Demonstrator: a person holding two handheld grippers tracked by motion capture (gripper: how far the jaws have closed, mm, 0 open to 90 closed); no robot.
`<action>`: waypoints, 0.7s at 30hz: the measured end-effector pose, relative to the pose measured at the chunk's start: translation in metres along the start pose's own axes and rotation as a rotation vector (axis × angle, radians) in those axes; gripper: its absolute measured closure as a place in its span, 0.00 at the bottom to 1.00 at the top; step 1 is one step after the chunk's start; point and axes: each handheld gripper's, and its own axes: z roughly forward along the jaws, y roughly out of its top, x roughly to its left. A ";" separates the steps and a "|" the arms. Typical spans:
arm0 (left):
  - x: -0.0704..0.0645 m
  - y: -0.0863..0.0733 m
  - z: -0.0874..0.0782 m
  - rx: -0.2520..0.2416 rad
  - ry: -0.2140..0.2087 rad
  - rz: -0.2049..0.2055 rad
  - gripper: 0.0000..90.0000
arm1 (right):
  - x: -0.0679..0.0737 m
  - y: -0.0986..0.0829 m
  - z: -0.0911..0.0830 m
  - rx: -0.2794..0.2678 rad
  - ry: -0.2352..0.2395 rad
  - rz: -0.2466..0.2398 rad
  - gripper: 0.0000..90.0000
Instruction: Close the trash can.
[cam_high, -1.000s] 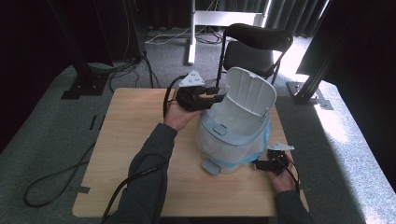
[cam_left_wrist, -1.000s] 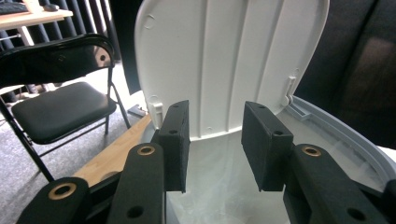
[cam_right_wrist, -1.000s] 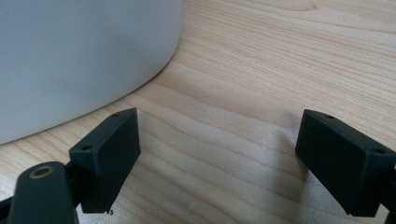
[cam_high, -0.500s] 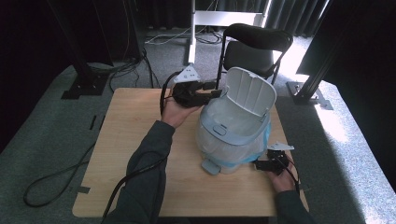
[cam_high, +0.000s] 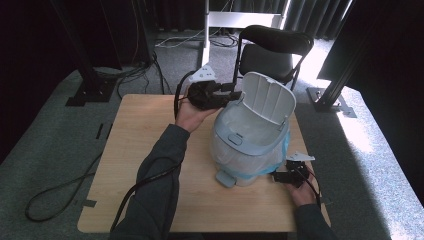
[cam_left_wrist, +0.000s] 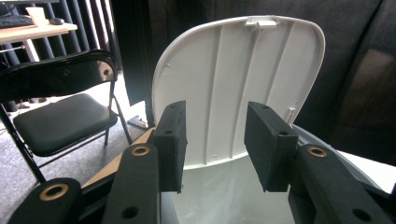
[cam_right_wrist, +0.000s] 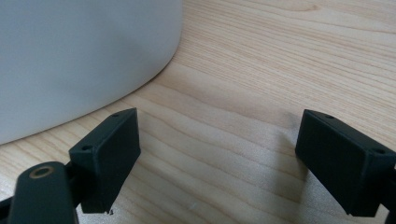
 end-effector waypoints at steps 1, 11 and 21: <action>0.000 0.001 0.000 0.000 -0.001 0.001 0.67 | 0.000 0.000 0.000 0.001 0.000 0.000 0.14; -0.005 0.011 0.005 0.021 -0.002 0.035 0.70 | 0.000 0.000 0.000 0.000 0.000 0.000 0.14; -0.010 0.023 0.010 0.033 -0.002 0.066 0.71 | 0.000 0.000 0.000 0.001 0.000 0.000 0.14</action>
